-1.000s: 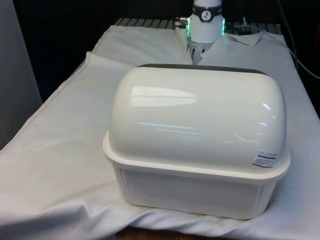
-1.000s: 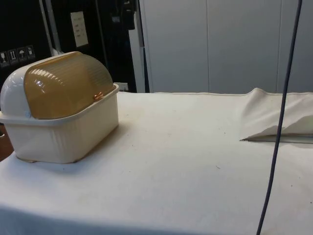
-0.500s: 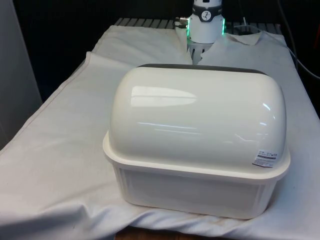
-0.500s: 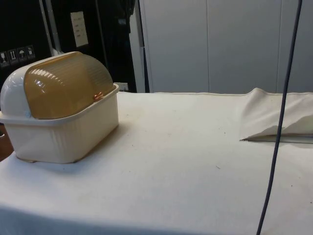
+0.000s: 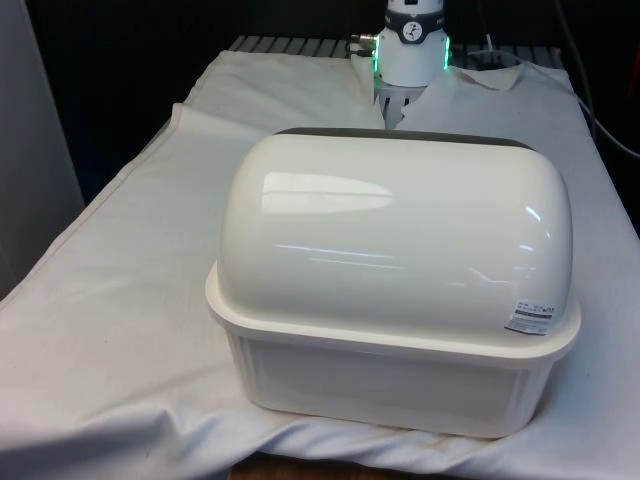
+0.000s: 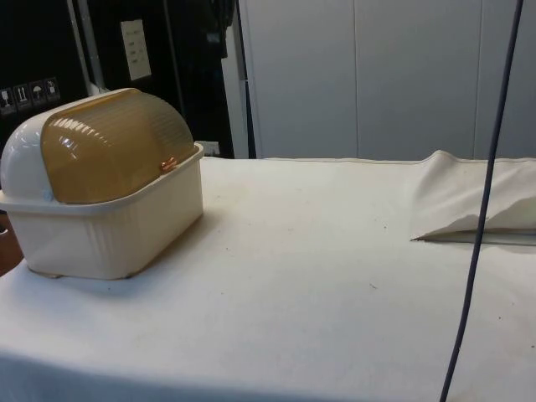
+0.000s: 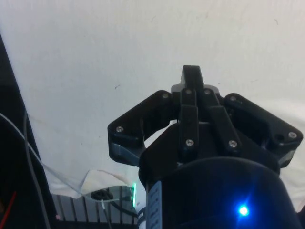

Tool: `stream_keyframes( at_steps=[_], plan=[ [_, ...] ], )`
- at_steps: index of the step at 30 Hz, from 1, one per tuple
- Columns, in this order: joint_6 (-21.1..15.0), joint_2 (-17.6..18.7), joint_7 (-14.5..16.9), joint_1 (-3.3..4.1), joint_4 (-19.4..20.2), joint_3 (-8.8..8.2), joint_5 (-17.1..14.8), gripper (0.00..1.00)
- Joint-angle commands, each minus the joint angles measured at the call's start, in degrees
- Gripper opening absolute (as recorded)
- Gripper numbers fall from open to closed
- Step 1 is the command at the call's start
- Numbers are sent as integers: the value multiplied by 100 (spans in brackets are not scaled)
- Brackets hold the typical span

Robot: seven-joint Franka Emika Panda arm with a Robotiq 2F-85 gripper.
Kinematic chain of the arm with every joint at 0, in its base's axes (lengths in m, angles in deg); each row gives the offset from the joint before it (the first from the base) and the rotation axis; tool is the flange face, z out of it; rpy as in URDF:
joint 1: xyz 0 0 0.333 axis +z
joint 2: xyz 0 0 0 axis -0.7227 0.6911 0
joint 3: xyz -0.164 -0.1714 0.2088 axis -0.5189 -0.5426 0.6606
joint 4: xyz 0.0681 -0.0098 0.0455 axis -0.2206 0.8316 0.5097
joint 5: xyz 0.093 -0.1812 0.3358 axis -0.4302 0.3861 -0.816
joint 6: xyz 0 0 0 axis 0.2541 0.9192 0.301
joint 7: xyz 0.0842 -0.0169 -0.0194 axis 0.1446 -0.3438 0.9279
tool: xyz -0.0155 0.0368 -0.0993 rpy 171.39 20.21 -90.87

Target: Open the lid, then close it.

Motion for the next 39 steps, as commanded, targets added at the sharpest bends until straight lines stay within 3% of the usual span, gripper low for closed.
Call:
stream_keyframes(
  at_steps=[1,4,5,10,13,22,23,26,30,31,33,39],
  plan=[
    [-178,-34,17,-6,103,-6,6,0],
    [-367,-17,11,-6,206,-11,17,0],
    [-275,0,0,-6,166,-6,6,0],
    [-756,17,11,-11,418,-17,34,0],
    [-814,23,0,-11,476,-17,17,0],
    [-1513,195,-6,-17,808,-34,11,0],
    [-1387,166,0,-17,768,-34,17,0],
    [-1730,309,-17,-23,888,-40,6,0],
    [-1937,476,-34,-29,911,-46,-11,0],
    [-1833,435,-23,-29,894,-40,11,0],
    [-2080,625,-52,-40,900,-52,-11,0],
    [-2378,928,-80,-46,814,-63,-6,0]
  ],
)
